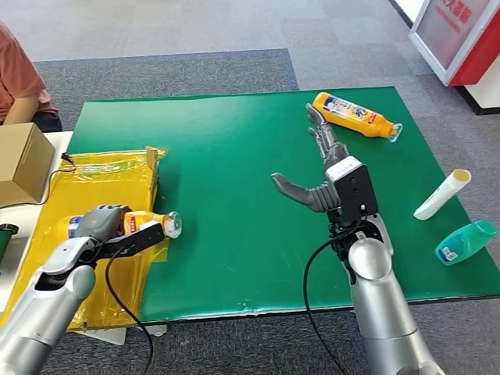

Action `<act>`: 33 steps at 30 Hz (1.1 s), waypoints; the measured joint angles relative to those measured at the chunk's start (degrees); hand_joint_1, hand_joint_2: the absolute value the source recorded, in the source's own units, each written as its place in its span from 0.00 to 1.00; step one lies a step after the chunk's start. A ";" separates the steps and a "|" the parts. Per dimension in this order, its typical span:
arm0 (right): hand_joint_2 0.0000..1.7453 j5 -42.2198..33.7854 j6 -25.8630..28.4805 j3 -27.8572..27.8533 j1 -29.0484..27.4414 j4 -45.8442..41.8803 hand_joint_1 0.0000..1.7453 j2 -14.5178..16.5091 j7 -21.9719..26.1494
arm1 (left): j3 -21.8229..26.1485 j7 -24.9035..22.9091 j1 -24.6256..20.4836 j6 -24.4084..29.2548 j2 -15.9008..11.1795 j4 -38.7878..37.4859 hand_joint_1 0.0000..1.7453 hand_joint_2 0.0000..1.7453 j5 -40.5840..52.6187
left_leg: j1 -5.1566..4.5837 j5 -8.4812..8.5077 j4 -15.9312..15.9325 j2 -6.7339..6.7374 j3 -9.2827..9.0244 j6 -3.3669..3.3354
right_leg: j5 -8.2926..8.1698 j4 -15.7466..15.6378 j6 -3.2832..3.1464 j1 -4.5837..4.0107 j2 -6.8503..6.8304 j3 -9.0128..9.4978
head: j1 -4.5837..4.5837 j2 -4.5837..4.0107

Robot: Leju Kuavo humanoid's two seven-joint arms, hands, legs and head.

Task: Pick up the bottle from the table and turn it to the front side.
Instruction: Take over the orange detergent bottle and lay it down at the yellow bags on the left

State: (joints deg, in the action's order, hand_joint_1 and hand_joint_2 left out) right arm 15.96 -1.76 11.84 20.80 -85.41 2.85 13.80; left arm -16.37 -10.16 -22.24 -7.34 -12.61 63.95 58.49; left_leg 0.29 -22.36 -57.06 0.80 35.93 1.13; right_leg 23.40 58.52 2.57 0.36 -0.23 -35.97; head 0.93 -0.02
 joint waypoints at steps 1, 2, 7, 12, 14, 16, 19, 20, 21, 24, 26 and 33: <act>1.00 0.00 -0.01 0.05 0.03 0.05 0.00 0.04 0.02 | -0.15 0.00 -0.16 0.10 0.21 -0.23 1.00 1.00 0.06 | 0.00 0.00 0.00 0.00 0.00 0.00 | 0.00 0.00 0.00 0.00 0.00 0.00 | 0.01 0.00; 1.00 0.00 -0.01 0.09 0.06 0.09 0.00 0.08 0.04 | -0.29 -0.01 -0.28 0.19 0.38 -0.44 1.00 1.00 0.10 | 0.00 0.00 0.00 0.00 0.00 0.00 | 0.00 0.00 0.00 0.00 0.00 0.00 | 0.01 0.00; 1.00 0.00 -0.01 0.15 0.16 0.19 0.00 0.16 0.06 | -0.52 -0.04 -0.83 0.47 0.97 -1.29 0.00 1.00 0.19 | 0.00 -0.01 0.00 0.00 0.00 0.00 | 0.00 0.00 0.00 0.00 0.00 -0.01 | 0.00 0.00; 1.00 0.00 -0.01 0.16 0.19 0.21 0.00 0.16 0.06 | -0.68 -0.16 -0.92 1.22 1.27 -1.83 0.00 1.00 0.73 | 0.00 0.00 0.00 0.00 0.00 0.00 | 0.00 0.00 0.00 0.00 0.00 -0.01 | 0.00 0.00; 1.00 0.00 -0.01 0.16 0.19 0.21 0.00 0.16 0.06 | -0.75 -0.21 -0.90 1.41 1.33 -1.95 0.00 1.00 0.85 | 0.00 0.00 0.00 0.00 0.00 0.00 | 0.00 0.00 0.00 0.00 0.00 0.00 | 0.01 0.00; 1.00 0.00 -0.02 0.16 0.19 0.21 0.00 0.16 0.06 | -0.80 -0.24 -0.84 1.51 1.35 -1.98 0.00 1.00 0.85 | 0.00 0.00 0.00 0.00 0.00 0.00 | 0.00 0.00 0.00 0.00 0.00 0.00 | 0.01 0.00; 1.00 0.00 -0.05 0.16 0.18 0.21 0.00 0.16 0.08 | -0.86 -0.28 -0.64 1.62 1.35 -1.98 0.00 1.00 0.87 | 0.00 0.00 0.00 0.00 0.01 0.00 | 0.00 0.00 0.00 0.00 0.00 0.00 | 0.01 0.00; 1.00 0.00 -0.07 0.16 0.18 0.22 0.00 0.16 0.09 | -0.88 -0.28 -0.57 1.69 1.35 -1.98 0.00 1.00 0.89 | 0.00 0.00 0.00 0.00 0.01 0.00 | 0.00 0.00 0.00 0.00 0.00 0.00 | 0.01 0.00; 1.00 -0.01 -0.08 0.16 0.18 0.24 0.00 0.16 0.10 | -0.91 -0.31 -0.50 1.77 1.35 -1.98 0.00 1.00 0.94 | 0.00 -0.01 0.00 0.00 0.01 0.00 | 0.00 0.00 0.00 0.00 0.00 0.00 | 0.01 0.00; 1.00 -0.02 -0.13 0.16 0.18 0.38 0.00 0.16 0.14 | -0.98 -0.44 -0.13 2.07 1.43 -1.97 0.00 1.00 1.33 | 0.00 -0.01 0.00 0.00 0.01 0.00 | 0.00 0.00 0.00 0.00 0.00 0.00 | -0.01 0.00; 1.00 -0.02 -0.15 0.16 0.17 0.51 0.00 0.17 0.15 | -1.04 -0.46 0.22 2.48 1.61 -1.97 0.00 1.00 1.54 | 0.00 -0.01 0.00 0.00 0.01 0.00 | 0.00 0.00 0.00 0.00 0.00 0.00 | -0.01 0.00; 1.00 -0.01 -0.03 0.15 -0.32 0.54 0.00 0.18 0.19 | -0.86 2.05 3.05 7.50 2.68 0.84 0.00 1.00 -0.03 | 0.00 -0.02 0.00 0.01 0.01 0.01 | 0.01 0.00 0.00 0.00 0.01 -0.02 | 0.01 0.00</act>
State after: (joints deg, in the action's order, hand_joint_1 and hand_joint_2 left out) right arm 15.94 -1.79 11.98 20.48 -84.87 3.03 13.99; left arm -17.24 -8.11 -19.19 0.16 -9.92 64.79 58.46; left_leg 0.29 -22.38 -57.06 0.81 35.93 1.13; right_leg 23.41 58.51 2.57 0.36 -0.22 -35.99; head 0.94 -0.02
